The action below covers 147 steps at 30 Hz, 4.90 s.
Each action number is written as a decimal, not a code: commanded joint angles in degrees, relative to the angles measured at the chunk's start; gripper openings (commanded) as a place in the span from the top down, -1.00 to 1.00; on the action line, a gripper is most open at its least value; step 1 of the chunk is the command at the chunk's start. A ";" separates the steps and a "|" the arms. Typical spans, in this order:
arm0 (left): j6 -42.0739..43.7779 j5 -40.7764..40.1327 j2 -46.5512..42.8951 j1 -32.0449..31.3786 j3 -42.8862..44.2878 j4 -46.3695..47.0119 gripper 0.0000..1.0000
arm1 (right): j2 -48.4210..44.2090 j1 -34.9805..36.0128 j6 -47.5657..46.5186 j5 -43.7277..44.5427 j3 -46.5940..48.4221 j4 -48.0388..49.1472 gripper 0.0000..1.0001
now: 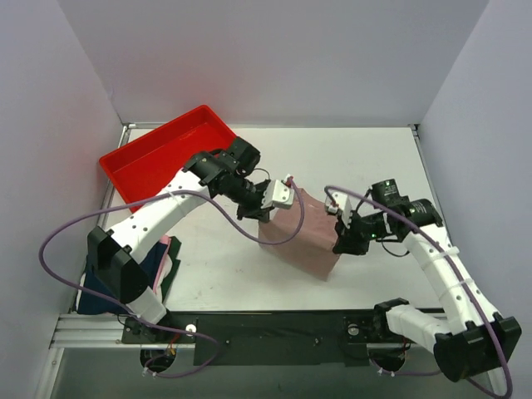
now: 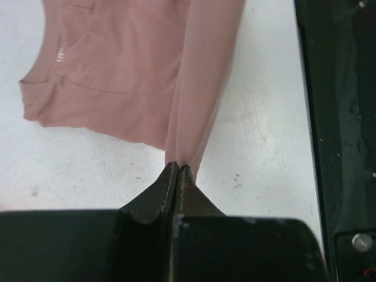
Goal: Fold and stack the t-shirts
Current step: Fold the long partially folded tshirt into a neat square, then put the neatly folded tshirt into the corner of the board with the left arm
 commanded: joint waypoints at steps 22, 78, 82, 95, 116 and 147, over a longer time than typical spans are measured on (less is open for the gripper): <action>-23.89 -16.21 26.95 1.11 19.25 31.22 1.00 | 30.67 -24.65 31.38 0.36 3.63 27.04 1.00; -44.63 -30.36 52.36 4.01 40.43 38.07 0.53 | 59.25 -20.87 61.62 28.23 27.53 24.95 0.92; -49.47 -34.59 49.82 4.98 42.18 38.43 0.17 | 54.96 -20.52 60.65 30.77 30.17 23.53 0.55; -74.59 -14.82 36.89 5.33 20.58 32.45 -0.73 | 40.53 -20.61 63.11 28.14 11.90 24.41 -0.17; -84.38 0.21 38.57 5.50 5.28 44.33 1.00 | 24.90 -23.33 64.79 28.49 1.70 26.79 -0.21; -27.16 -43.29 -12.83 22.91 -21.36 -15.88 1.00 | 18.72 -18.95 58.11 32.18 3.10 24.94 -1.00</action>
